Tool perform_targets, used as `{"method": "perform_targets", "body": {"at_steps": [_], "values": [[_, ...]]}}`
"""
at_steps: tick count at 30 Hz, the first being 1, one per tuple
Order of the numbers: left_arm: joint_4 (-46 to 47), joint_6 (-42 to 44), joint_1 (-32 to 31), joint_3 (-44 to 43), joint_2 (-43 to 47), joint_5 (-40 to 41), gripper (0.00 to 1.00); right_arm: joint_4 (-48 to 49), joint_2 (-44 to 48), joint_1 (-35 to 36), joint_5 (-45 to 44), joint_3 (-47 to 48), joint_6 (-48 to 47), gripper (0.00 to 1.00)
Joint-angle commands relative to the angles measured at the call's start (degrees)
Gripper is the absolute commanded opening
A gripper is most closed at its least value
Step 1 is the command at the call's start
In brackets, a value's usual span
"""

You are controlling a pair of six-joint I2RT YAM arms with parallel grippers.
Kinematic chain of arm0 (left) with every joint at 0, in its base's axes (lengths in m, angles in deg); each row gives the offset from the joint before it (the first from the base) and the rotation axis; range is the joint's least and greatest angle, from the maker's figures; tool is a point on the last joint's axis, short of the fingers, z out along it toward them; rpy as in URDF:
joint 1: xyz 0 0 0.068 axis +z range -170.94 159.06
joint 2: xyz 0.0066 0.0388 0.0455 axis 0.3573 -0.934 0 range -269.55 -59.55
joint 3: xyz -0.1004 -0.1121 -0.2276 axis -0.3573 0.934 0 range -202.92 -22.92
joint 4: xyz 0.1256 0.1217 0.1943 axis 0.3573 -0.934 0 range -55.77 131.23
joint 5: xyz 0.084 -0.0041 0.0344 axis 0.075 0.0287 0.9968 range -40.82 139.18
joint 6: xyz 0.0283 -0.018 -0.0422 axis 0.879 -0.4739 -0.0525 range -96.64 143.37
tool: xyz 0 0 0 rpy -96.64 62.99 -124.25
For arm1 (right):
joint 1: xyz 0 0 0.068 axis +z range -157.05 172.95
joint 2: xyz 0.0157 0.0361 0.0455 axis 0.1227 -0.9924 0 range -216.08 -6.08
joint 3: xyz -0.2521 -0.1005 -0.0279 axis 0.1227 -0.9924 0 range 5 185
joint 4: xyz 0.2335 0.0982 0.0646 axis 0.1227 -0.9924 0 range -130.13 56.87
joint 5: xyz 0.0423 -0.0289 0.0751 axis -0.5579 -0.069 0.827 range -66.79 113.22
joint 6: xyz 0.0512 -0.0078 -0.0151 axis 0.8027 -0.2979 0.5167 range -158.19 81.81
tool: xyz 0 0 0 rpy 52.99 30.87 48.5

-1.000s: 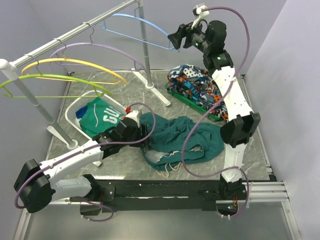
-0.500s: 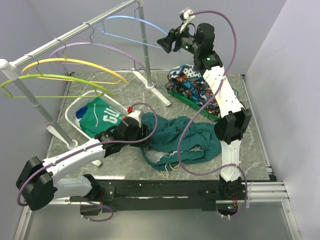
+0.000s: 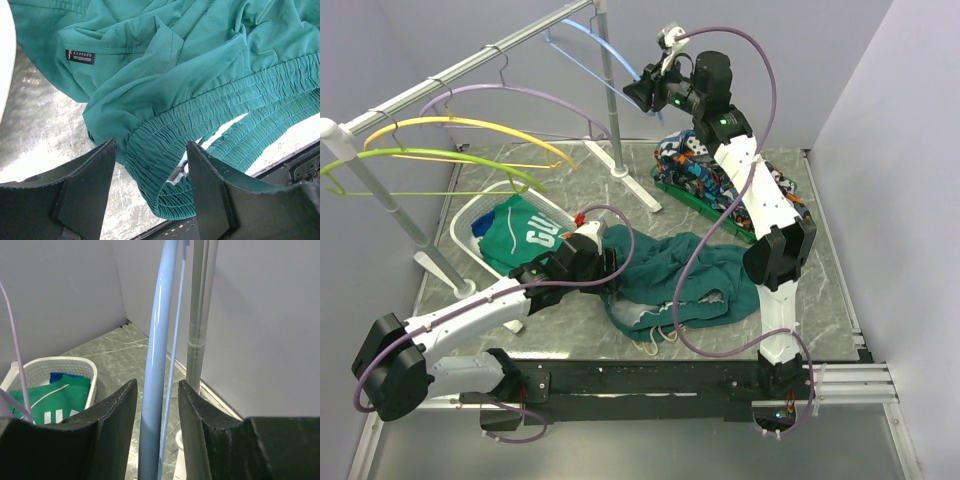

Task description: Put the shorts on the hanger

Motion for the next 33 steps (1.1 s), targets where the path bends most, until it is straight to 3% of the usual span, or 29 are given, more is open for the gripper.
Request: {"method": "perform_targets", "body": {"at_steps": [1, 9, 14, 20, 33], "values": [[0.6, 0.2, 0.0, -1.2, 1.6, -0.2, 0.64, -1.2, 1.1, 1.2, -2.9, 4.1, -2.6, 0.45], [0.3, 0.2, 0.1, -1.1, 2.7, 0.0, 0.64, -1.8, 1.5, 2.8, -7.2, 4.5, -4.0, 0.33], [0.6, -0.2, 0.1, -0.8, 3.0, -0.1, 0.64, -2.8, 1.3, 4.1, -10.7, 5.5, -6.2, 0.15], [0.5, 0.0, 0.1, -0.7, 3.2, -0.1, 0.64, -1.3, 2.0, 4.9, -12.4, 4.5, -6.3, 0.0], [0.3, -0.2, 0.1, -0.5, 3.8, 0.1, 0.63, 6.4, 5.3, 6.4, -13.1, 2.3, -3.7, 0.0]]}}
